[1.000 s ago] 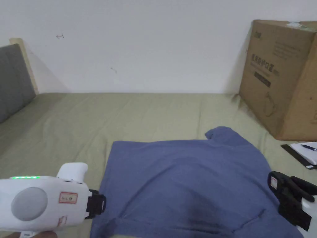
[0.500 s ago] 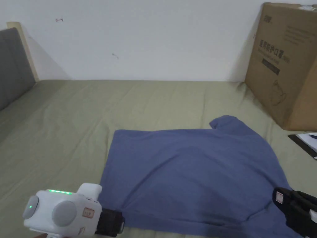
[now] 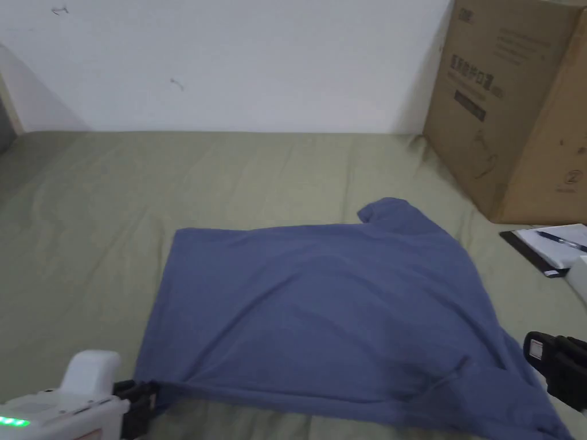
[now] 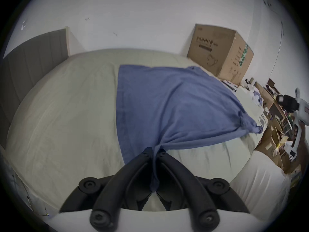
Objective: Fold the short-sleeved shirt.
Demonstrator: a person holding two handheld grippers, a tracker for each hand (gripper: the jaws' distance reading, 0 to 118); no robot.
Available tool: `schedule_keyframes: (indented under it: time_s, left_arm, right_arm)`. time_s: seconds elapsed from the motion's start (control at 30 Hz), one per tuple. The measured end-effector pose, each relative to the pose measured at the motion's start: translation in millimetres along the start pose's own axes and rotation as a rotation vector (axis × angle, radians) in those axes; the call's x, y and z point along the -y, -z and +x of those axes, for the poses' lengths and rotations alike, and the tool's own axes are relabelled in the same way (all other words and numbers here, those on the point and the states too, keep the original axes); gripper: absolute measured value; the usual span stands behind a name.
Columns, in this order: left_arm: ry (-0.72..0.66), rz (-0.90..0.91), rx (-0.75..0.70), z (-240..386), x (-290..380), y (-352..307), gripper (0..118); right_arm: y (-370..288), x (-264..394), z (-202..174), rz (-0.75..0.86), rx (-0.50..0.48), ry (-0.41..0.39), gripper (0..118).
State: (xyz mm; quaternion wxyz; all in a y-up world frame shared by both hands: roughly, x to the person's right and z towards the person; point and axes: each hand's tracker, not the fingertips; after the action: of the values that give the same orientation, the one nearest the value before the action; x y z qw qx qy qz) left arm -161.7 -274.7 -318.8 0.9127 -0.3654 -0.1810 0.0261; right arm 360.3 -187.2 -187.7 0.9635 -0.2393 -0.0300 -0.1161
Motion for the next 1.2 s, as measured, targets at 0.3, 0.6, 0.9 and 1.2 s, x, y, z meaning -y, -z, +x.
schedule_keyframes:
  time_s: [0.3,0.6,0.9,1.2]
  left_arm:
    - [-0.016,0.071,0.006,14,-4,-16,2]
    - [-0.038,0.043,-0.008,15,-4,-15,2]
    - [-0.034,0.052,-0.022,13,-6,-20,2]
    - [-0.039,0.034,-0.005,1,-64,2,2]
  right_arm:
    - [48,49,74,-0.328,0.031,0.201,111]
    - [73,81,87,-0.514,0.148,0.001,7]
    - [42,58,77,-0.408,0.139,-0.047,6]
    - [59,-20,67,-0.402,0.151,-0.022,5]
